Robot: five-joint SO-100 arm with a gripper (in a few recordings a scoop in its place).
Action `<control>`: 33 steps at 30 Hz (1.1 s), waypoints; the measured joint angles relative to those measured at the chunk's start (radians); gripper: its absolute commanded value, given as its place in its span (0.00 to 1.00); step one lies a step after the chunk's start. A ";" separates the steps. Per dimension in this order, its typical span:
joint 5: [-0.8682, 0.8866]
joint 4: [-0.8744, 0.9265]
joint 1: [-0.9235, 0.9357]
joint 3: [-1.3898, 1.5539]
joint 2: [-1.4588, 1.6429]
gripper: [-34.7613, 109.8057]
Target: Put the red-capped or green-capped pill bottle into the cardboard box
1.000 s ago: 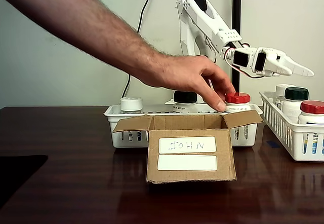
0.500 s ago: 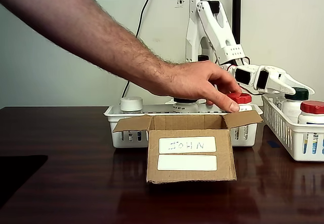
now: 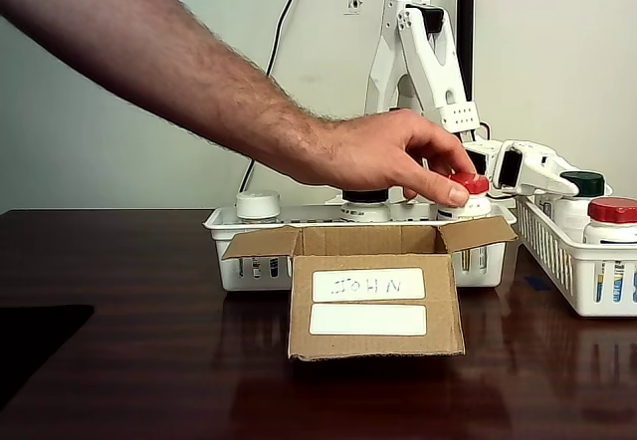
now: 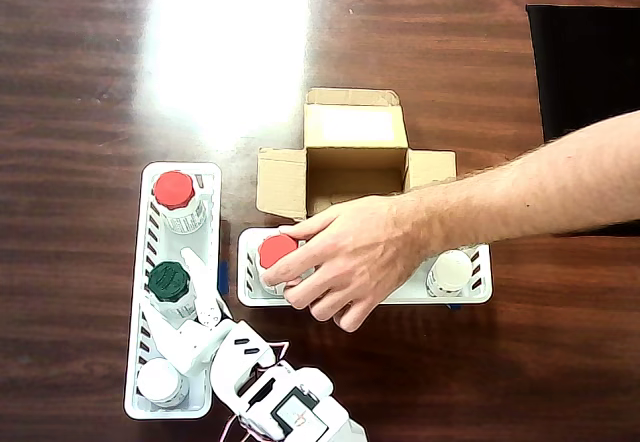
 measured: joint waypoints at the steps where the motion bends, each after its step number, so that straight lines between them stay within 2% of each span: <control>1: 0.000 0.000 0.002 0.002 0.000 0.31; 3: -0.005 0.003 0.005 0.003 0.000 0.19; 8: -0.035 0.170 0.005 0.000 0.110 0.27; 14: -0.095 0.595 0.017 -0.046 0.391 0.25; 21: -0.199 1.095 0.048 -0.284 0.640 0.25; 28: -0.265 1.373 0.086 -0.535 0.686 0.25; 33: -0.276 1.457 0.130 -0.626 0.686 0.25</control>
